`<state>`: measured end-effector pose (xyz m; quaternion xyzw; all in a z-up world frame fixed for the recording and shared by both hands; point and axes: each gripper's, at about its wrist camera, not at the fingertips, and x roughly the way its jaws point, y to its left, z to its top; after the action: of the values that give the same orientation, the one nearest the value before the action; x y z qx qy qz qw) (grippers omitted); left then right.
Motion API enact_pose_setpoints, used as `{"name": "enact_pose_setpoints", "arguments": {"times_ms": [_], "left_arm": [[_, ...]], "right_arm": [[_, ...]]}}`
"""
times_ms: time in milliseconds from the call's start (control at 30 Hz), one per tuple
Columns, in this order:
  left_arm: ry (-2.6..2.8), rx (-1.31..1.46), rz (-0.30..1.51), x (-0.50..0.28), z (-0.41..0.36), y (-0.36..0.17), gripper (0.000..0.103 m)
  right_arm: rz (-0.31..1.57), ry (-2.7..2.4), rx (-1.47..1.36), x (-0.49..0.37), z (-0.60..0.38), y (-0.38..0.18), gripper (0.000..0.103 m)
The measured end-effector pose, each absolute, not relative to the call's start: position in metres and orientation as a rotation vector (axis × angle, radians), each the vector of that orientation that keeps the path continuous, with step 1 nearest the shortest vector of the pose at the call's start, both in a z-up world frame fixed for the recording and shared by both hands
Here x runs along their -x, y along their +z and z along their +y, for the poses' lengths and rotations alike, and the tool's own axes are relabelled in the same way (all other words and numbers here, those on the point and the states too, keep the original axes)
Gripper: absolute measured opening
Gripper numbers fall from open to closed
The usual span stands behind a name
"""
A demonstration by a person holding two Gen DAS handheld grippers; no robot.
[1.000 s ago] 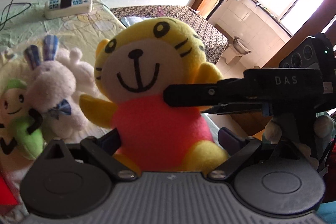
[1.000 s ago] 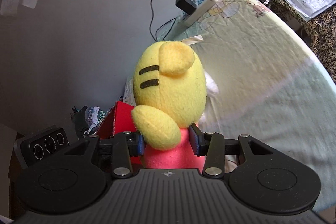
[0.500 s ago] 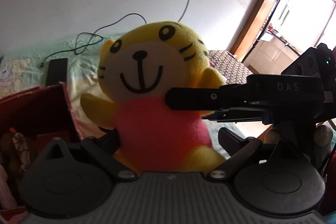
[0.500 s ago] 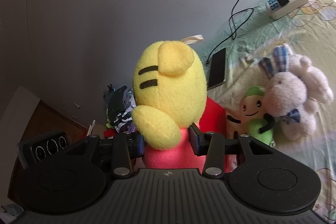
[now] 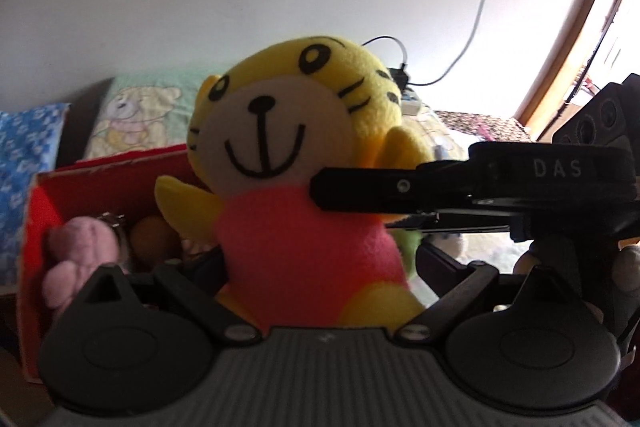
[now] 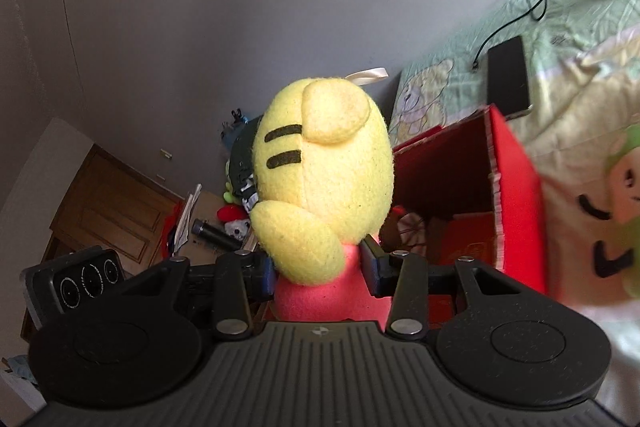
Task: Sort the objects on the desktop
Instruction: 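Carry the yellow tiger toy with both tools over the red box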
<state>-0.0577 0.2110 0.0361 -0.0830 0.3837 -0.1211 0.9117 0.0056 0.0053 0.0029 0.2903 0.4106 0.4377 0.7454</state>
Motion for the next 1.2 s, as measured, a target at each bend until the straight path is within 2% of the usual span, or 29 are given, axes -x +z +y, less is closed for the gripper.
{"name": "enact_pose_setpoints", "arguments": {"times_ms": [367,1200], "left_arm": [[-0.162,0.202,0.851,0.056,0.268,0.002,0.096],[-0.149,0.232,0.985,0.038,0.283,-0.043,0.094]], "right_arm": [[0.999,0.963,-0.618,-0.019,0.063,-0.025,0.044],[1.14,0.806,-0.472,-0.034,0.097,-0.063,0.043]]}}
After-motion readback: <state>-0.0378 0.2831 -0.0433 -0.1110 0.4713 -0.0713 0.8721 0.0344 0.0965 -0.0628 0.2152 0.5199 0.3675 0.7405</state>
